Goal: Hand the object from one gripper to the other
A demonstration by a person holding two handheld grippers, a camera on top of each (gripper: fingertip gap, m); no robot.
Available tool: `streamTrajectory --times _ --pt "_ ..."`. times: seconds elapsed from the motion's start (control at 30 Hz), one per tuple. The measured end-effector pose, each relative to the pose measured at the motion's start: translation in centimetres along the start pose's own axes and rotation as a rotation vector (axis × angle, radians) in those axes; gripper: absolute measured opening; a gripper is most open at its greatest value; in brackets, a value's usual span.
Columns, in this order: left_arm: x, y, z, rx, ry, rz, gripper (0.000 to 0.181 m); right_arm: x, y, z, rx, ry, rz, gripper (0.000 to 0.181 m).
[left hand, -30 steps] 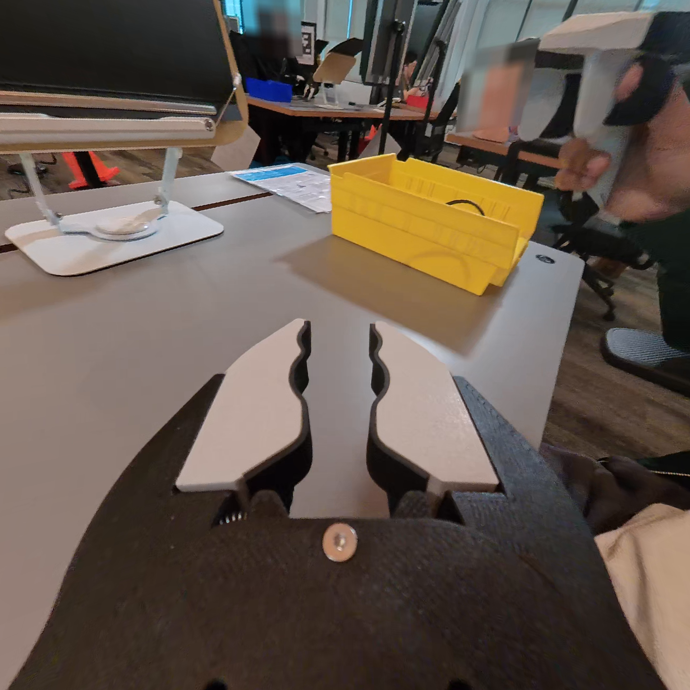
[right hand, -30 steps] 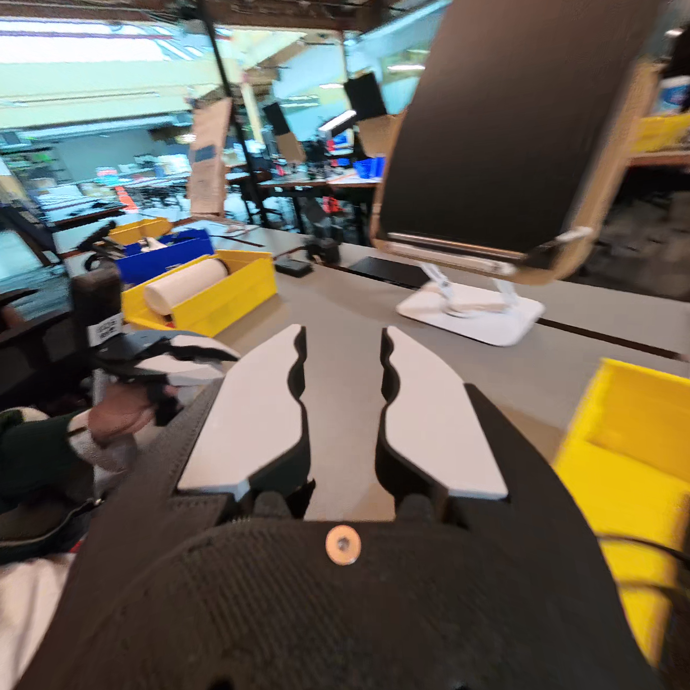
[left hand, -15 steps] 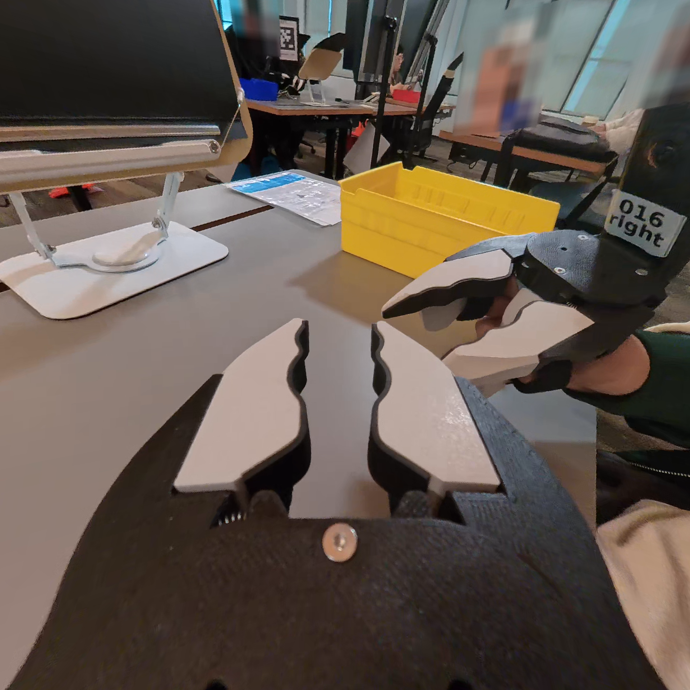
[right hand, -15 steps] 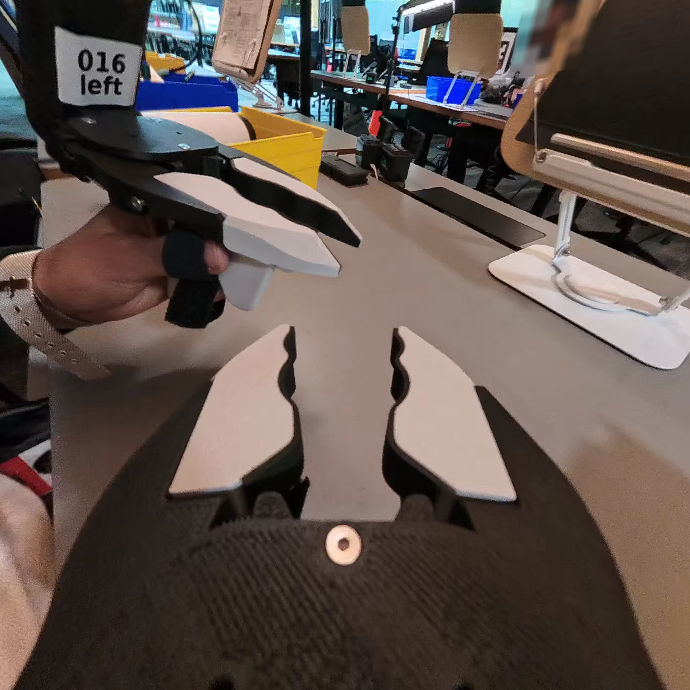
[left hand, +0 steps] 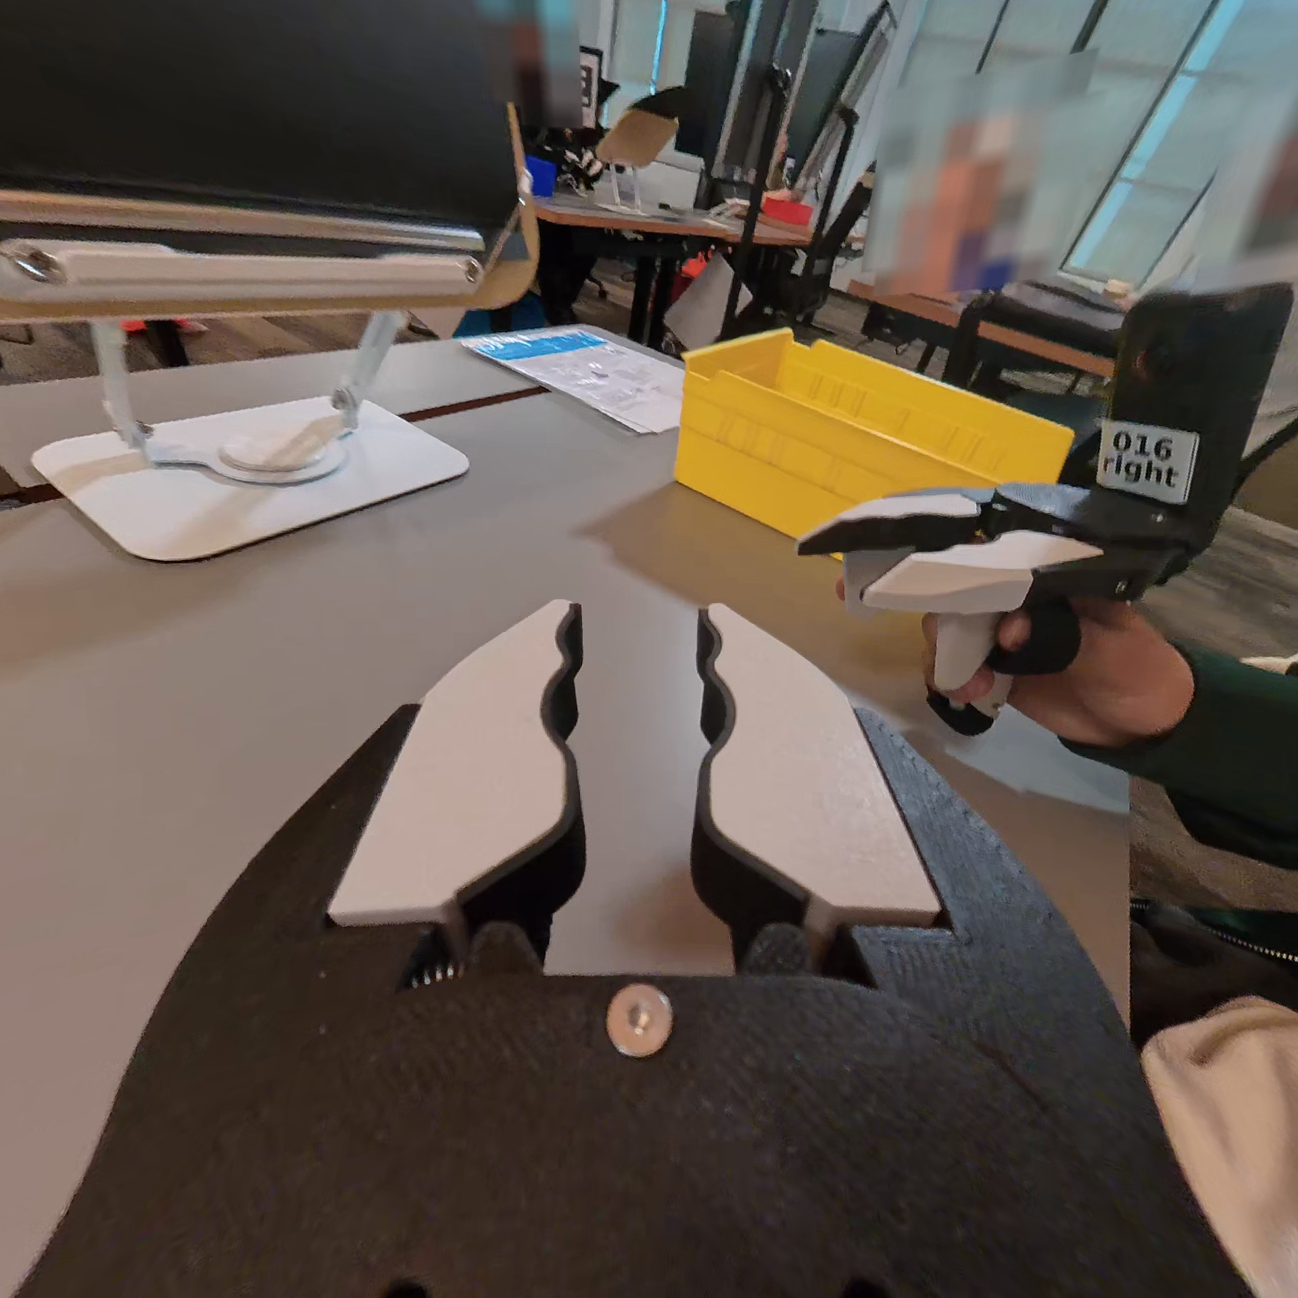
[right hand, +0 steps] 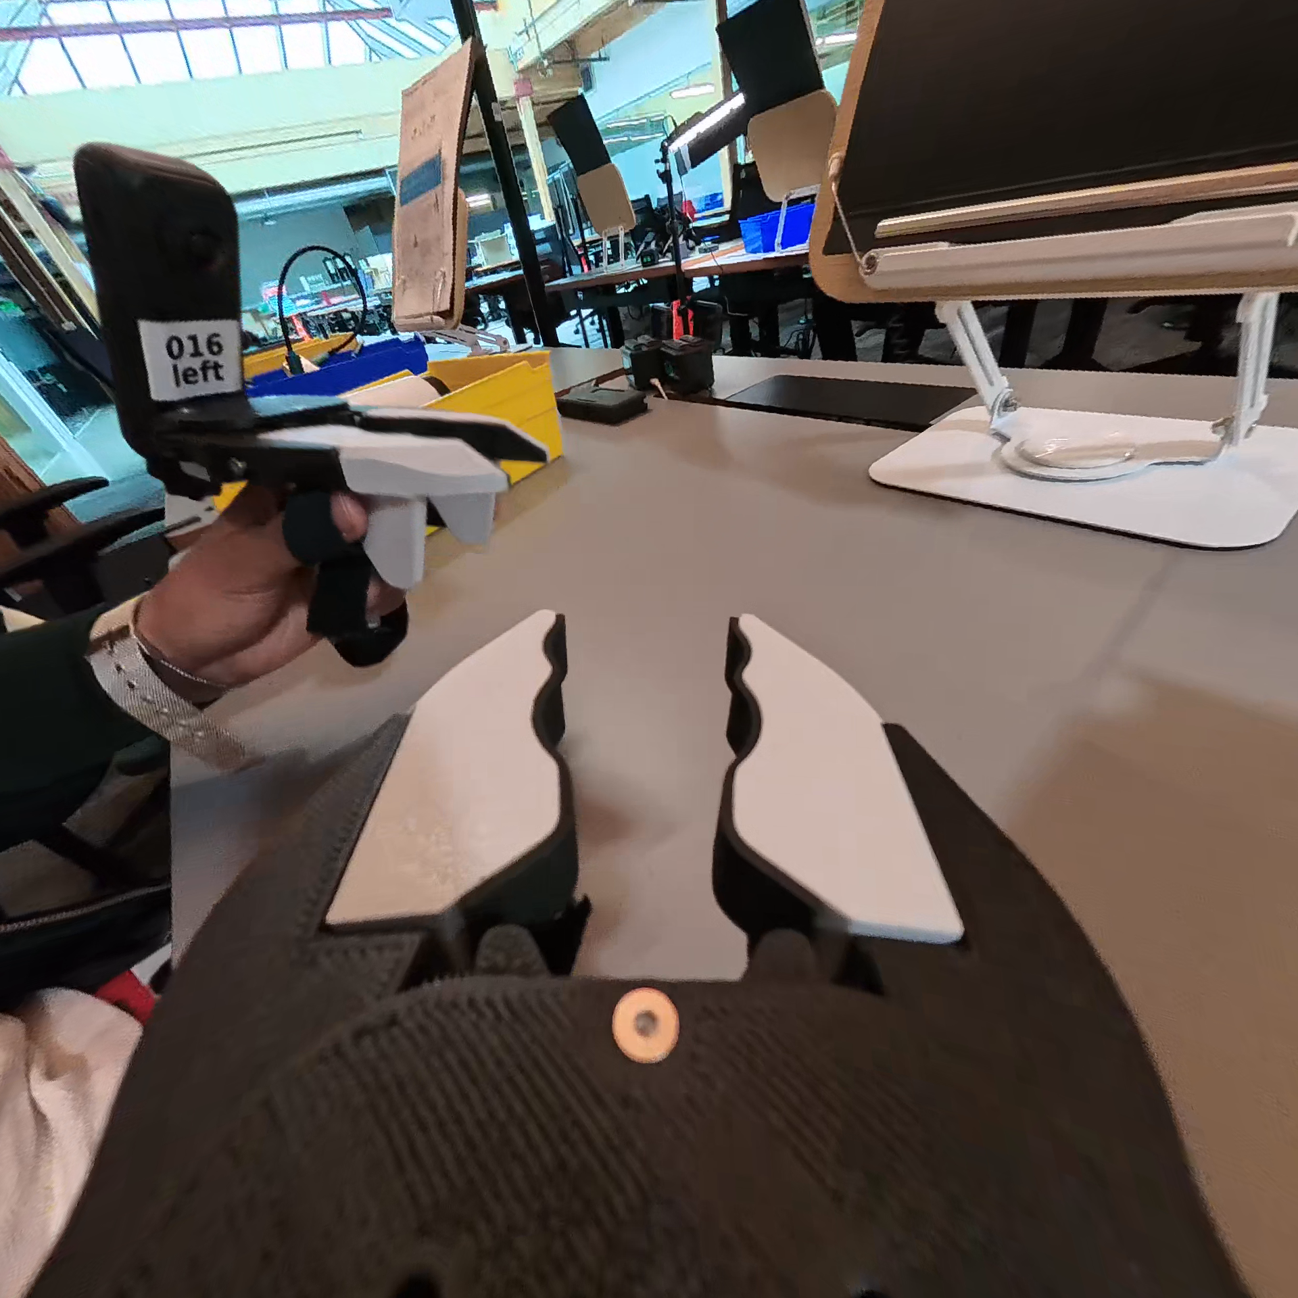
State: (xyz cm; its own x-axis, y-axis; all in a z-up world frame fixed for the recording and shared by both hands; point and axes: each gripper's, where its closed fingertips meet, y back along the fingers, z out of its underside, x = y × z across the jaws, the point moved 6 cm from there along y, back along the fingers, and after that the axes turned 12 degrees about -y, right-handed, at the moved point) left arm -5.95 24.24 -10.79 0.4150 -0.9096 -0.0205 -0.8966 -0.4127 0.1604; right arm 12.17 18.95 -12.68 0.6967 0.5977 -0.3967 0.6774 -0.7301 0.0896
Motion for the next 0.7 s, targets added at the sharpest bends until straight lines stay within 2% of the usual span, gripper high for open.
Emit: streamTrajectory --times 0.03,0.13,0.17,0.27,0.43,0.57,0.7 --pt "-0.5 0.5 -0.4 0.001 0.009 -0.014 0.032 0.0 -0.1 0.1 -0.004 0.001 0.0 0.044" --pt "-2.4 2.7 -1.9 -0.035 0.062 -0.047 0.007 -0.1 -0.5 0.4 -0.026 0.005 -0.008 0.043" --pt "-3.2 3.8 -2.8 -0.034 0.069 -0.062 0.004 -0.2 -0.6 0.5 -0.032 0.005 -0.012 0.042" --pt "-6.2 8.5 -5.7 -0.044 0.065 -0.166 0.006 -0.6 -0.7 0.7 -0.045 0.013 -0.023 0.042" --pt "-10.7 19.2 -8.9 -0.085 0.094 -0.404 0.019 -0.8 -0.9 1.0 -0.069 0.018 -0.03 0.04" --pt "-13.3 27.7 -8.5 -0.09 0.159 -0.631 0.02 -0.9 -1.2 1.1 -0.07 -0.005 -0.041 0.039" --pt "-14.6 32.4 -6.2 -0.134 0.285 -0.714 0.027 -0.9 -1.7 1.3 -0.078 -0.033 -0.058 0.039"
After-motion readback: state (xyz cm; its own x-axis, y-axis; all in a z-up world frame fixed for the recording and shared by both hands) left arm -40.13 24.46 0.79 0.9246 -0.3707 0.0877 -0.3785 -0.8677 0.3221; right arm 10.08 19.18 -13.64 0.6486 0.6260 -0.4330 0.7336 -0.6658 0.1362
